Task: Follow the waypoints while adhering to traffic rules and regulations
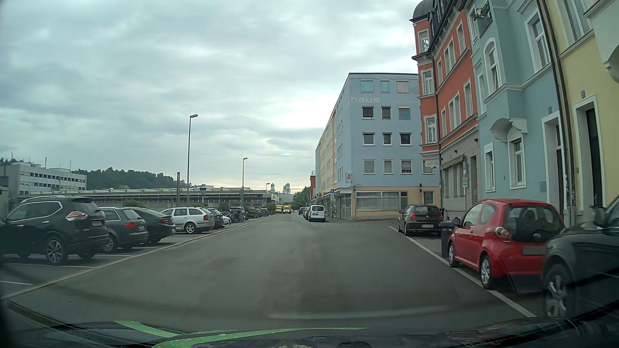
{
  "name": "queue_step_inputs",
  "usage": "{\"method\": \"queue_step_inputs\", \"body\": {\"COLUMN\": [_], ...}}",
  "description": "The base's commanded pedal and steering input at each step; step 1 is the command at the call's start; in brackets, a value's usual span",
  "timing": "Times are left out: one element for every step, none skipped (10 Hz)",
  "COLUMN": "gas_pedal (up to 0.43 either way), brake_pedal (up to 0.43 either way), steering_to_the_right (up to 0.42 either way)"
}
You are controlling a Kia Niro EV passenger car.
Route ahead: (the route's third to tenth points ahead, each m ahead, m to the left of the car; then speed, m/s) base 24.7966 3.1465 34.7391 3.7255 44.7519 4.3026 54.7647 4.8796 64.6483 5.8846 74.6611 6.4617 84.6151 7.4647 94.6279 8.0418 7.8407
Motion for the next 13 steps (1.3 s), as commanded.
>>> {"method": "queue_step_inputs", "body": {"gas_pedal": [0.000, 0.000, 0.000, 0.000, 0.000, 0.000, 0.000, 0.000, 0.000, 0.000, 0.000, 0.000, 0.000], "brake_pedal": [0.000, 0.000, 0.000, 0.000, 0.000, 0.000, 0.000, 0.012, 0.049, 0.079, 0.104, 0.110, 0.122], "steering_to_the_right": [0.011, 0.009, 0.007, 0.005, 0.004, 0.003, 0.003, 0.002, 0.001, -0.001, -0.002, -0.004, -0.005]}}
